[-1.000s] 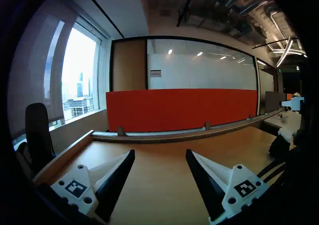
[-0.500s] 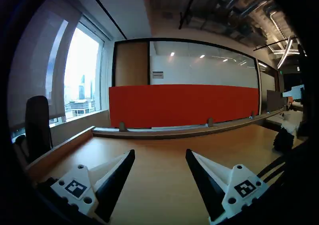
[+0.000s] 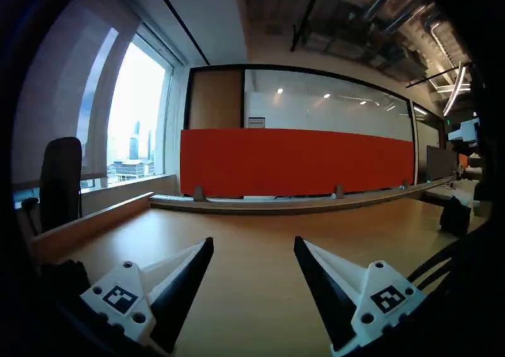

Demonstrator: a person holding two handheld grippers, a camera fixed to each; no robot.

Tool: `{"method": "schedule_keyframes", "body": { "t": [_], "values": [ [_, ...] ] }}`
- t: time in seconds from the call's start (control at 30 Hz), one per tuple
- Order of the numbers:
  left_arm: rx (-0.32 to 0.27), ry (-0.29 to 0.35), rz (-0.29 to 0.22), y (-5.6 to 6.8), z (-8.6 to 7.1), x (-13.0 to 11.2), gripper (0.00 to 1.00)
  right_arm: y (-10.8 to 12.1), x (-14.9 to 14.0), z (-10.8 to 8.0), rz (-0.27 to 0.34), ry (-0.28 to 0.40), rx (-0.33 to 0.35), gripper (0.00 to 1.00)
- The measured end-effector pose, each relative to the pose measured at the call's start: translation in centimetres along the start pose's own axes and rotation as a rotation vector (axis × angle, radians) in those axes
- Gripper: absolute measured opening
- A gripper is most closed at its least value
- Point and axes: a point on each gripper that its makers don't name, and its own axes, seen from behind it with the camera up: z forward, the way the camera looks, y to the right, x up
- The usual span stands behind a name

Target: Fold towel

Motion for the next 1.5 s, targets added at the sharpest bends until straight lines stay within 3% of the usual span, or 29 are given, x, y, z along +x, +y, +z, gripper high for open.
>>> {"method": "schedule_keyframes", "body": {
  "t": [0.27,0.43,0.87,1.5],
  "values": [
    [0.002,0.007,-0.028,-0.5,0.0,-1.8,0.94,0.7,-1.4,-0.2,-0.01,0.01,-0.006,0.9],
    [0.008,0.006,-0.016,-0.6,-0.1,-2.4,0.94,1.1,-1.8,-0.5,-0.014,0.011,-0.014,0.9],
    [0.013,0.016,0.012,-0.4,-0.3,-2.6,0.94,1.3,-1.5,-0.9,-0.028,0.017,-0.023,0.9],
    [0.015,0.017,0.023,-0.5,-0.4,-2.6,0.97,1.7,-1.1,0.0,-0.061,0.034,-0.025,0.9]
  ]
}}
